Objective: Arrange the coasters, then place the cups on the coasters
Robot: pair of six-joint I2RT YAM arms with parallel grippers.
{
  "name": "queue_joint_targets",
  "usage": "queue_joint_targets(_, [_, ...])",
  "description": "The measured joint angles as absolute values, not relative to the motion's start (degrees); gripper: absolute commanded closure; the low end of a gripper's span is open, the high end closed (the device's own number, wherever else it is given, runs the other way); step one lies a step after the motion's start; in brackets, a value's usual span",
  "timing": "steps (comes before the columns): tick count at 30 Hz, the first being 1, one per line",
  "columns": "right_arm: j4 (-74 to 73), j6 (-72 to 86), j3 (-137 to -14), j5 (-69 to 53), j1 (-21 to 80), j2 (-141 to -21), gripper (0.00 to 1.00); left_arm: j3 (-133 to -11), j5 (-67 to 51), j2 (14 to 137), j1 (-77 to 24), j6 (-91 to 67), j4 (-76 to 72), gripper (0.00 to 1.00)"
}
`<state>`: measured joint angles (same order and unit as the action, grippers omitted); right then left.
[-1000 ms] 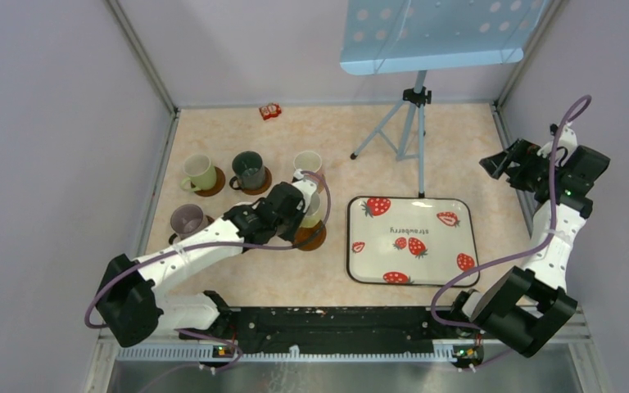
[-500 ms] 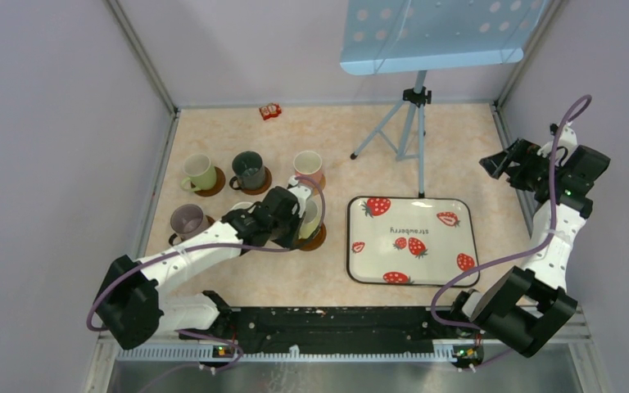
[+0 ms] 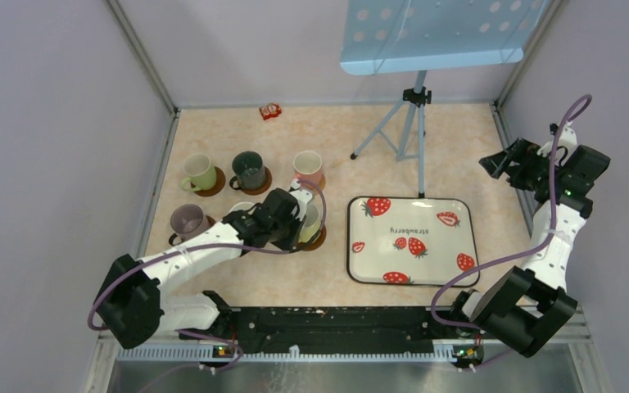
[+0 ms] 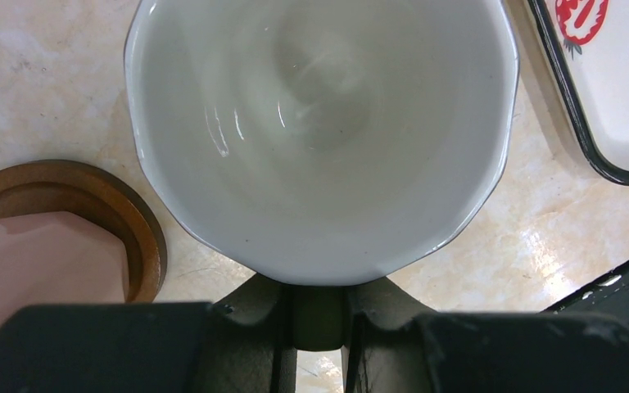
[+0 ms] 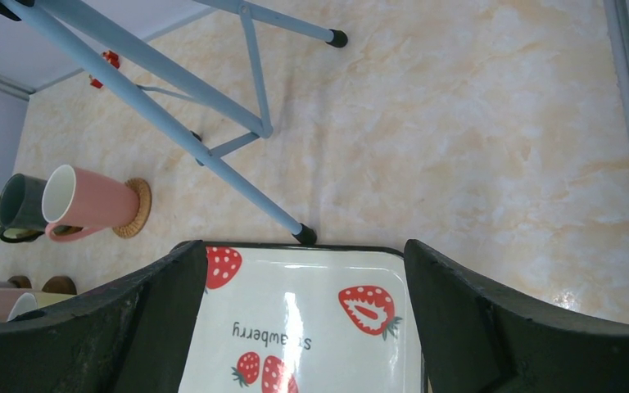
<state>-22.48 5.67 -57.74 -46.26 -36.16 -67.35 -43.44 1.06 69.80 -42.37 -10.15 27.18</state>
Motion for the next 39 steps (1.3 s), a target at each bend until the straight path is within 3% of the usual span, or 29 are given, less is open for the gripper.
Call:
queue_joint_targets(4, [-22.3,5.7,-57.7,-46.3,-36.2,-67.4,0.11,-43.3,1.1,70.0,-42.4,-9.8,26.9,0.73])
queue_joint_targets(8, [-22.3,5.7,-57.7,-46.4,-36.2,-67.4,0.11,-43.2,1.1,70.2,-42.4,-9.4,26.1,0.62])
queue_joint_targets(10, [-22.3,5.7,-57.7,-46.4,-36.2,-67.4,0.12,-43.2,1.1,70.2,-42.4,-9.2,25.5,0.52])
queue_joint_targets(22, [-22.3,5.7,-57.7,-46.4,-36.2,-67.4,0.11,-43.4,1.3,71.7,-42.4,-9.0,25.1,0.48])
queue_joint_targets(34, [-22.3,5.6,-57.7,-46.5,-36.2,-67.4,0.11,-44.9,1.9,71.7,-42.4,-7.2,28.1,0.18])
queue_joint_targets(39, [-22.3,5.6,-57.7,-46.9,-36.2,-67.4,0.11,-45.6,1.7,71.3,-42.4,-6.8,29.1,0.16])
